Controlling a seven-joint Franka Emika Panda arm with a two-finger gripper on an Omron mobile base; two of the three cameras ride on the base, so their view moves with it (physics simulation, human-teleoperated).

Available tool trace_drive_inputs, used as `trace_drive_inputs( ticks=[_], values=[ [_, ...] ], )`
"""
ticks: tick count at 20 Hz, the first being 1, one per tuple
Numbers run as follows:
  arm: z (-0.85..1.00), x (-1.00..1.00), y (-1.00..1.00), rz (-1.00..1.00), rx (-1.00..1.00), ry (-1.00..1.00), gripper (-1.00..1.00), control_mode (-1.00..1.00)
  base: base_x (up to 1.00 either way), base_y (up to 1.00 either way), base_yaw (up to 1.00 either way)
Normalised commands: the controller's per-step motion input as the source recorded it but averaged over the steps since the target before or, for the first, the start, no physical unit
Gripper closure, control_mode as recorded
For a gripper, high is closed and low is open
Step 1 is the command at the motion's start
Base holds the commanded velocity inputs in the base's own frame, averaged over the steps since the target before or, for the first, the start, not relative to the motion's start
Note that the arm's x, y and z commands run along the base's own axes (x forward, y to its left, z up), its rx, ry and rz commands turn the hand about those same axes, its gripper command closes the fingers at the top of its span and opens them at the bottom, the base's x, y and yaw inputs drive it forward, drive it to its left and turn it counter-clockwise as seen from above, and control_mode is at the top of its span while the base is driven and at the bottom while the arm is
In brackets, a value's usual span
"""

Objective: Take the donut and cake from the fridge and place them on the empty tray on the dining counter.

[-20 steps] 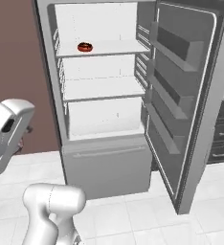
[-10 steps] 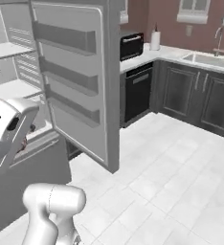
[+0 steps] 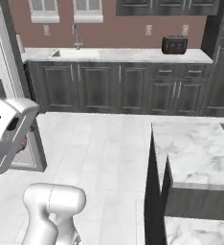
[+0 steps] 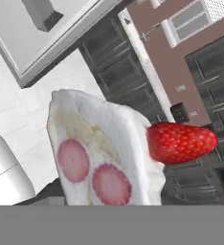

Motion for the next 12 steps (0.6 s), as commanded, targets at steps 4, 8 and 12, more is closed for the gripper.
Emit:
trace_drive_inputs(
  ticks=[4, 8, 12],
  values=[
    [0.0, 0.0, 0.0, 0.0, 0.0, 0.0, 1.0, 1.0, 0.0, 0.0, -1.0],
    [0.0, 0.0, 0.0, 0.0, 0.0, 0.0, 1.0, 1.0, 0.0, 0.0, -0.97],
    [0.0, 0.0, 0.0, 0.0, 0.0, 0.0, 1.0, 1.0, -0.39, -0.42, -0.74]
  ],
)
